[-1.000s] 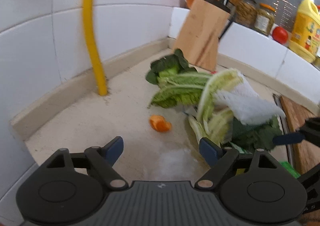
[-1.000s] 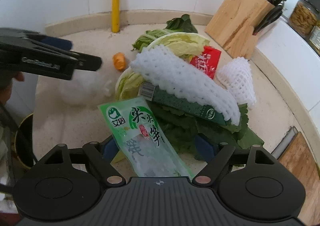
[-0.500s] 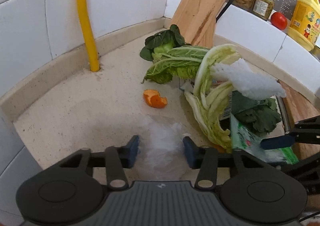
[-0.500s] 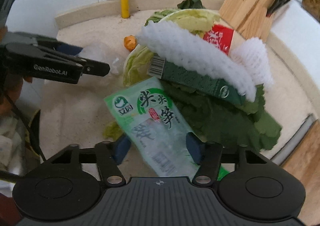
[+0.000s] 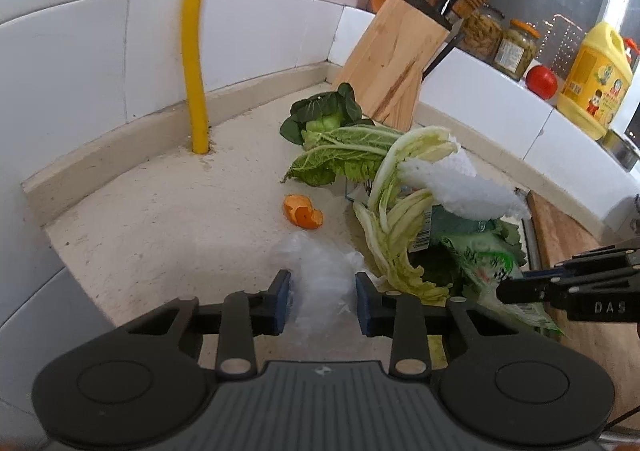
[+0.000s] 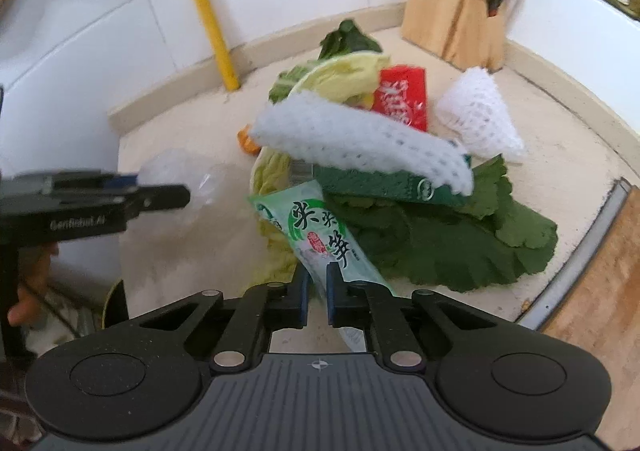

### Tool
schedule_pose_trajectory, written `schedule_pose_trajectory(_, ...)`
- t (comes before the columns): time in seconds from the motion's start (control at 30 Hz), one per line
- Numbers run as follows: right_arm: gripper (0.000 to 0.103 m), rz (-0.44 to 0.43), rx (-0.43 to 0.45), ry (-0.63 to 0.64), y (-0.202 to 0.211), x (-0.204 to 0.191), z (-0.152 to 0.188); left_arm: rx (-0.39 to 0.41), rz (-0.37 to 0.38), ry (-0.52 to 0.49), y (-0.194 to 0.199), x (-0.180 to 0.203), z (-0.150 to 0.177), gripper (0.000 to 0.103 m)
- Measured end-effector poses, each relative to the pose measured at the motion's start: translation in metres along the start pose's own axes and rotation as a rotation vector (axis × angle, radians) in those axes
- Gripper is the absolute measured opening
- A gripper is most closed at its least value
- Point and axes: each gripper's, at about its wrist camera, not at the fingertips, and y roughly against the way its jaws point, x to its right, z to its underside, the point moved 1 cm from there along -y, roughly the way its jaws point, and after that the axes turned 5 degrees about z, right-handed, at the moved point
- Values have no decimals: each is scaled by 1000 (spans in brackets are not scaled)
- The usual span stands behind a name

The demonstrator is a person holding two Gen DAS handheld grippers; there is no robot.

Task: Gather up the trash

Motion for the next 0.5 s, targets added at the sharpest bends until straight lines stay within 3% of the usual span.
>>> schedule_pose_trajectory(0.1, 10, 0, 20, -16, 9, 1, -2, 5, 27, 27, 8, -1, 4, 28)
schedule_pose_trajectory(0.27, 13, 31, 16, 20, 3, -4, -1, -24, -47, 10, -6, -2, 14, 31)
schedule_pose_trajectory(0.5, 47, 71, -5, 39, -29, -7, 6, -44, -91, -38, -18, 2, 20, 53)
